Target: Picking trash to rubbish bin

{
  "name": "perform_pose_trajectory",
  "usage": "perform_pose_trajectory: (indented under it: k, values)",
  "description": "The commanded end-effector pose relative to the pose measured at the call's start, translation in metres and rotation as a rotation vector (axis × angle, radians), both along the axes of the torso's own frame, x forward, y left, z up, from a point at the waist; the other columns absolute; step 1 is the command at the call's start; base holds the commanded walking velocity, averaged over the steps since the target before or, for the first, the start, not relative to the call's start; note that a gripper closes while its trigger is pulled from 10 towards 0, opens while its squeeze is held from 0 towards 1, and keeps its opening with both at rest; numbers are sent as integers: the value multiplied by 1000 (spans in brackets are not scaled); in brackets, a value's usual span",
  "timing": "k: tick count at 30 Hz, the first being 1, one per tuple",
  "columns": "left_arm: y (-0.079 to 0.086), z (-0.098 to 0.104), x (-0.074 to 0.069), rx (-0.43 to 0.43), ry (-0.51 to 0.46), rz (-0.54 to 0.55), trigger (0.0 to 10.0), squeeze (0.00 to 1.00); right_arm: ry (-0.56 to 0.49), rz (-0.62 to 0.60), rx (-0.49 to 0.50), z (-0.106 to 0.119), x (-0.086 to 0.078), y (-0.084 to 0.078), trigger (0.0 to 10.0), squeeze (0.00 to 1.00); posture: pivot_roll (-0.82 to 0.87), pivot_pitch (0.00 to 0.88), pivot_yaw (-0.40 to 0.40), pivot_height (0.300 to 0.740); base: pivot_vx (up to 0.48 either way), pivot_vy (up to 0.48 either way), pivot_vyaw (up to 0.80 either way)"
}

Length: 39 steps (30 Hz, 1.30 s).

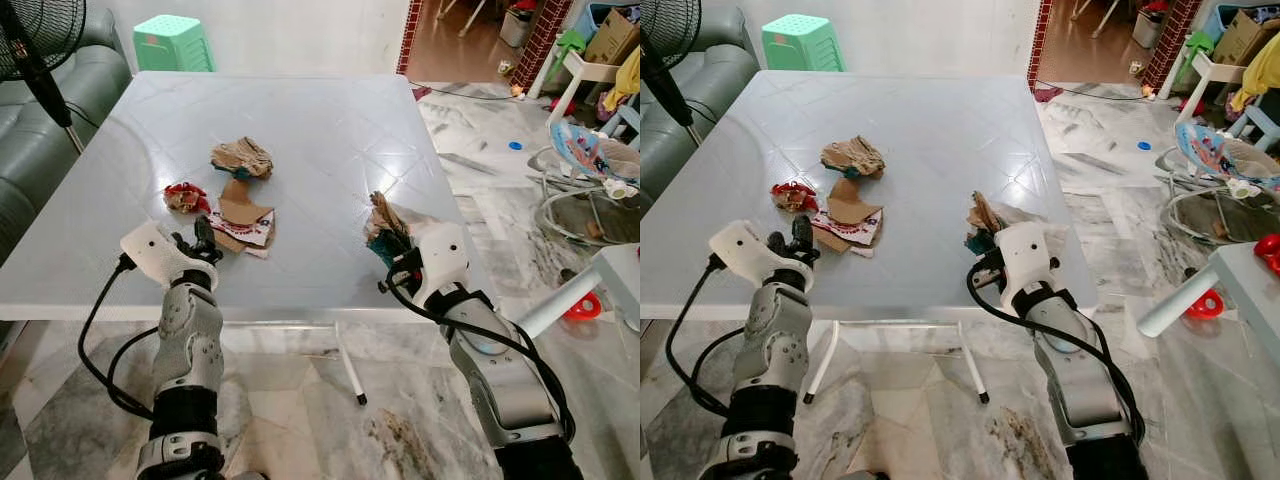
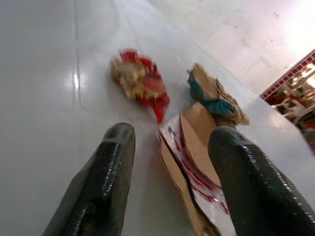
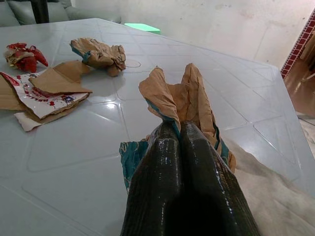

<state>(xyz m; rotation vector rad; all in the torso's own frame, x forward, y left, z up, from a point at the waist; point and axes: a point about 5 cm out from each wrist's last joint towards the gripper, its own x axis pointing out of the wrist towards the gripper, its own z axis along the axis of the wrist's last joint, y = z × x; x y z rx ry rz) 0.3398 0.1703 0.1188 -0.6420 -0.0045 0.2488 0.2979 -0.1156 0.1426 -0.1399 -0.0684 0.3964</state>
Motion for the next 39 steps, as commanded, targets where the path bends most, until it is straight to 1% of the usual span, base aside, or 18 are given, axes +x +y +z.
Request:
perform_pose_trajectory:
  k: [1, 2, 3, 7, 8, 9, 10, 12, 16, 17, 20, 23, 25, 30, 39]
  values:
    - [-8, -2, 5, -67, 23, -33, 10000, 1000, -30, -7, -4, 8, 1, -1, 0, 0, -59, 42, -25, 740, 0, 0, 0]
    - [-12, -5, 7, -114, 50, -47, 10000, 1000, -32, -8, -4, 9, 1, 0, 0, 0, -63, 42, -24, 740, 0, 0, 0]
    - [-16, -6, 9, -130, 69, -63, 10000, 1000, -34, -9, -5, 10, 1, 0, 0, 0, -67, 43, -22, 740, 0, 0, 0]
    - [-21, -8, 12, -148, 84, -99, 10000, 1000, -37, -14, -7, 11, 2, -2, 0, 0, -75, 46, -22, 740, 0, 0, 0]
    - [-21, -10, 13, -160, 94, -101, 10000, 714, -36, -18, -6, 11, 1, -2, 0, 0, -83, 49, -16, 740, 0, 0, 0]
    - [-22, -13, 15, -171, 117, -108, 10000, 0, -37, -20, -7, 11, 1, -3, 0, 0, -91, 49, -13, 740, 0, 0, 0]
    - [-22, -13, 15, -171, 117, -108, 10000, 0, -37, -20, -7, 11, 1, -3, 0, 0, -91, 49, -13, 740, 0, 0, 0]
    - [-22, -17, 18, -201, 145, -107, 10000, 0, -38, -24, -8, 11, -1, -4, 0, 0, -103, 51, -7, 740, 0, 0, 0]
    - [-22, -19, 21, -219, 176, -96, 10000, 0, -36, -36, -9, 11, -3, -6, 0, 0, -110, 53, -3, 740, 0, 0, 0]
    - [-21, -20, 22, -246, 183, -85, 0, 0, -34, -40, -10, 10, -3, -8, 0, 0, -114, 54, -2, 740, 0, 0, 0]
    - [-17, -20, 24, -275, 179, -62, 0, 0, -32, -43, -11, 10, -4, -8, 0, 0, -119, 51, 0, 740, 0, 0, 0]
    - [-10, -25, 23, -303, 194, -37, 0, 0, -35, -47, -12, 11, -3, -9, 0, 0, -119, 50, -1, 740, 0, 0, 0]
    - [-7, -29, 23, -355, 200, -26, 0, 0, -35, -47, -14, 12, -2, -9, 0, 0, -119, 45, -4, 740, 0, 0, 0]
    - [-1, -32, 22, -366, 196, -27, 0, 0, -34, -40, -13, 12, -1, -8, 0, 0, -113, 40, -12, 740, 0, 0, 0]
    - [-5, -30, 24, -367, 155, -77, 0, 0, -14, -4, -6, 8, -3, -1, 0, 0, -110, 36, -12, 740, 0, 0, 0]
